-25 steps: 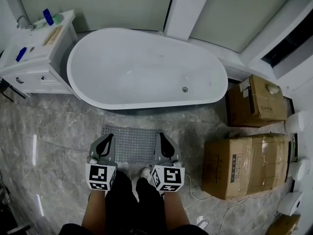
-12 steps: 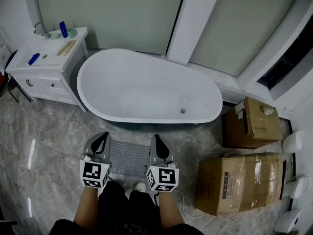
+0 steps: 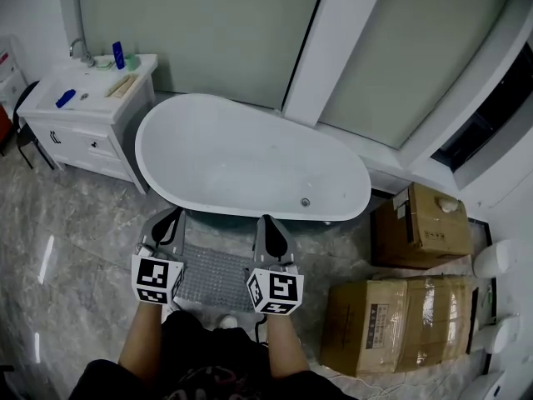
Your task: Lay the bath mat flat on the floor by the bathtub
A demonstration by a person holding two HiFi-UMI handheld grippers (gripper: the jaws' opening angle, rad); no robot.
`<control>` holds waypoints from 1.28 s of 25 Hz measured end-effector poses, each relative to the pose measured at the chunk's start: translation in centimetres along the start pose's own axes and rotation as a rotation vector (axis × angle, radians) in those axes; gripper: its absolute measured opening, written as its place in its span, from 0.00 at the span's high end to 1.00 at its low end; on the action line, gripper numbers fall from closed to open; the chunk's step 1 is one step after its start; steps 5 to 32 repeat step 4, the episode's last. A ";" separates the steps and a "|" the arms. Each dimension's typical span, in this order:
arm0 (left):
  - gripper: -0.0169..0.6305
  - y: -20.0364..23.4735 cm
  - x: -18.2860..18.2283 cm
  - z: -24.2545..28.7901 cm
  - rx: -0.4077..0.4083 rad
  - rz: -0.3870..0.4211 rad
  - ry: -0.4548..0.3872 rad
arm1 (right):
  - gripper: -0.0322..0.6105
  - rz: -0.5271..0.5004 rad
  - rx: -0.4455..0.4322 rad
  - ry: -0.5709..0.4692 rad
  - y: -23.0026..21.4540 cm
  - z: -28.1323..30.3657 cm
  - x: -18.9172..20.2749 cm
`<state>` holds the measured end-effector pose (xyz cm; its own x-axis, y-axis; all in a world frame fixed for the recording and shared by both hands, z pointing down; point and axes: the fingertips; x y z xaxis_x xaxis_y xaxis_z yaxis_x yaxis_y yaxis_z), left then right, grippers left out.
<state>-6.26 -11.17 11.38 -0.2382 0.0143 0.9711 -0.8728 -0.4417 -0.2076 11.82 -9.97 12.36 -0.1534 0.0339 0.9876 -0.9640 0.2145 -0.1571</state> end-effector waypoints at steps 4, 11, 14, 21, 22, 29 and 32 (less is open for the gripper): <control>0.97 0.6 -0.7 -0.5 -0.023 0.008 -0.021 | 0.91 -0.011 -0.010 -0.022 0.4 -0.2 -1.2; 0.97 0.6 -0.7 -0.5 -0.023 0.008 -0.021 | 0.91 -0.011 -0.010 -0.022 0.4 -0.2 -1.2; 0.97 0.6 -0.7 -0.5 -0.023 0.008 -0.021 | 0.91 -0.011 -0.010 -0.022 0.4 -0.2 -1.2; 0.97 0.6 -0.7 -0.5 -0.023 0.008 -0.021 | 0.91 -0.011 -0.010 -0.022 0.4 -0.2 -1.2; 0.97 0.6 -0.7 -0.5 -0.023 0.008 -0.021 | 0.91 -0.011 -0.010 -0.022 0.4 -0.2 -1.2; 0.97 0.6 -0.7 -0.5 -0.023 0.008 -0.021 | 0.91 -0.011 -0.010 -0.022 0.4 -0.2 -1.2; 0.97 0.6 -0.7 -0.5 -0.023 0.008 -0.021 | 0.91 -0.011 -0.010 -0.022 0.4 -0.2 -1.2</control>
Point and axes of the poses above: the fingertips, and each gripper's own axes: z forward along the fingers, y to its left, x out of its underside, and after that the axes turned 4 degrees about z, right-handed
